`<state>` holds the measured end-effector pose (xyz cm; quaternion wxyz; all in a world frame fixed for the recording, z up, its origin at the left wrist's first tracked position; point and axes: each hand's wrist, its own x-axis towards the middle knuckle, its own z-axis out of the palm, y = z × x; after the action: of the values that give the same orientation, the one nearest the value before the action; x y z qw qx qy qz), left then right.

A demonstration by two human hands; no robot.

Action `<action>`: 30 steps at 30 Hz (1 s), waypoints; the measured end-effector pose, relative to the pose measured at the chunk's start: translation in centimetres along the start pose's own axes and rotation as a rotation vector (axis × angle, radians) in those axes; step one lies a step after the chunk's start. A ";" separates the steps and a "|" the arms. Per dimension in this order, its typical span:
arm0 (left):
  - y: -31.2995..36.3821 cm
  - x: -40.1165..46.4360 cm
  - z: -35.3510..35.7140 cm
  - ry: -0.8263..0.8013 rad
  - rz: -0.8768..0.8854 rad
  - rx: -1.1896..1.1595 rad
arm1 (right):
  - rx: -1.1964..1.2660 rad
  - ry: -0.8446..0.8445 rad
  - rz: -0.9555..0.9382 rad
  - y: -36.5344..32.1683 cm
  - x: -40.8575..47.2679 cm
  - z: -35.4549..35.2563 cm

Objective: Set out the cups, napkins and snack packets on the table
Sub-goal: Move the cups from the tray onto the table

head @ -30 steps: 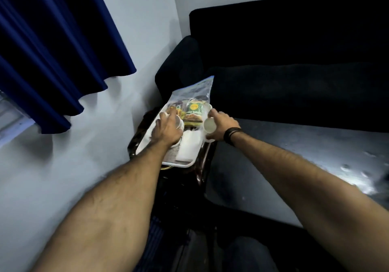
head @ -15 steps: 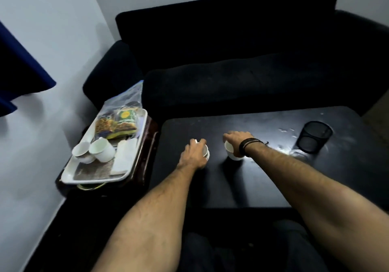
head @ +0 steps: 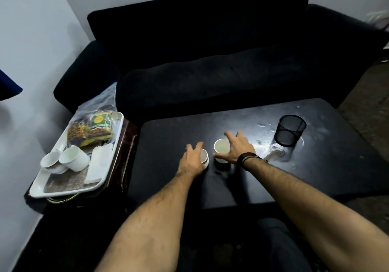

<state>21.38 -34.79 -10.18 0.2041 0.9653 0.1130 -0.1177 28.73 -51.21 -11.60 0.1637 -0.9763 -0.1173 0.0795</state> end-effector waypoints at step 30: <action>0.8 3.0 -0.3 0.079 0.011 -0.070 | 0.065 -0.270 -0.098 0.6 3.6 0.0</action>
<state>24.44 -34.87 -10.45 0.2339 0.9620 0.1200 -0.0742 32.32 -50.81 -12.19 0.1818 -0.9439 -0.1832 0.2060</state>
